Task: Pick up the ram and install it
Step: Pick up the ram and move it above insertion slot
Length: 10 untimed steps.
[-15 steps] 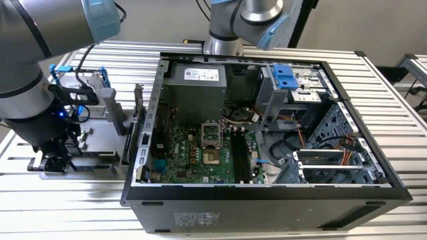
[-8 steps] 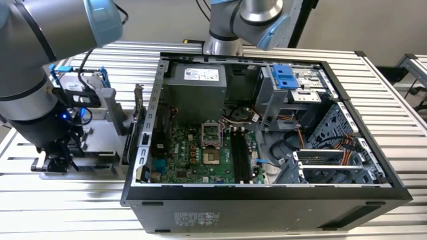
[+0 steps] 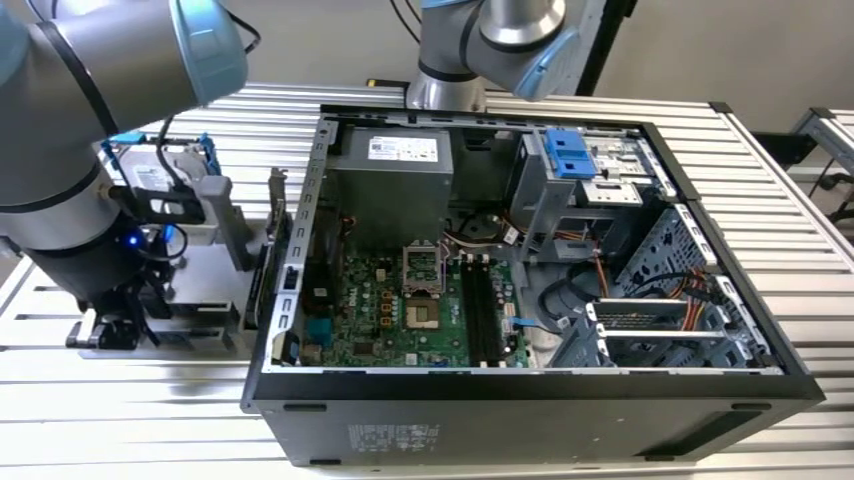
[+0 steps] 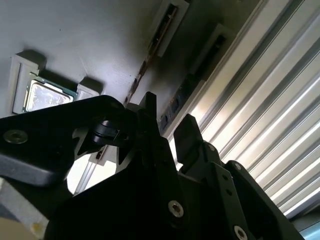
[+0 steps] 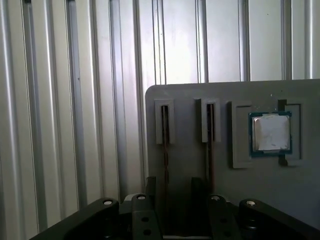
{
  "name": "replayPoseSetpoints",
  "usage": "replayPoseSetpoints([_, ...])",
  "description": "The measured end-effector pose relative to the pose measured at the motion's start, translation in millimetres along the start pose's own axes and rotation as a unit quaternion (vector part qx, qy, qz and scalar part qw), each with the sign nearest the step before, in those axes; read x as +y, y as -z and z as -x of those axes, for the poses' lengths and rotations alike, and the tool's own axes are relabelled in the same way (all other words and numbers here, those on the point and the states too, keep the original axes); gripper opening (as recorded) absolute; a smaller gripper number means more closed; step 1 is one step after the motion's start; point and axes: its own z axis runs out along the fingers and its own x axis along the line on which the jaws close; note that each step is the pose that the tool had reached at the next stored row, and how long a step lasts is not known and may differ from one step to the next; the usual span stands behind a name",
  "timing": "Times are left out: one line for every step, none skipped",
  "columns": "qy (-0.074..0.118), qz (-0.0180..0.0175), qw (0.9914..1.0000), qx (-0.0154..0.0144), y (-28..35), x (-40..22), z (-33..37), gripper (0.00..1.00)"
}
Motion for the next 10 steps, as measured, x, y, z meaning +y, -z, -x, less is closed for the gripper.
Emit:
replayPoseSetpoints([0.0, 0.0001, 1.0, 0.0, -1.4, 0.0, -0.1, 1.0])
replayPoseSetpoints([0.0, 0.0001, 1.0, 0.0, -2.4, -0.1, -0.3, 1.0])
replayPoseSetpoints([0.0, 0.0002, 1.0, 0.0001, -3.4, -0.1, -0.5, 1.0])
replayPoseSetpoints([0.0, 0.0002, 1.0, 0.0, -4.3, -0.1, -0.7, 1.0])
replayPoseSetpoints([0.0, 0.0002, 1.0, 0.0, -5.2, -0.2, -0.8, 1.0])
replayPoseSetpoints([0.0, 0.0002, 1.0, 0.0, -6.0, -0.2, -1.0, 1.0])
replayPoseSetpoints([0.0, 0.0002, 1.0, 0.0, -6.8, -0.2, -1.3, 1.0])
replayPoseSetpoints([0.0, 0.0002, 1.0, 0.0, -7.2, -0.3, -1.9, 1.0])
replayPoseSetpoints([0.0, 0.0002, 1.0, 0.0, -7.5, -0.4, -2.6, 1.0])
replayPoseSetpoints([0.0, 0.0002, 1.0, 0.0, -7.9, -0.4, -3.2, 1.0])
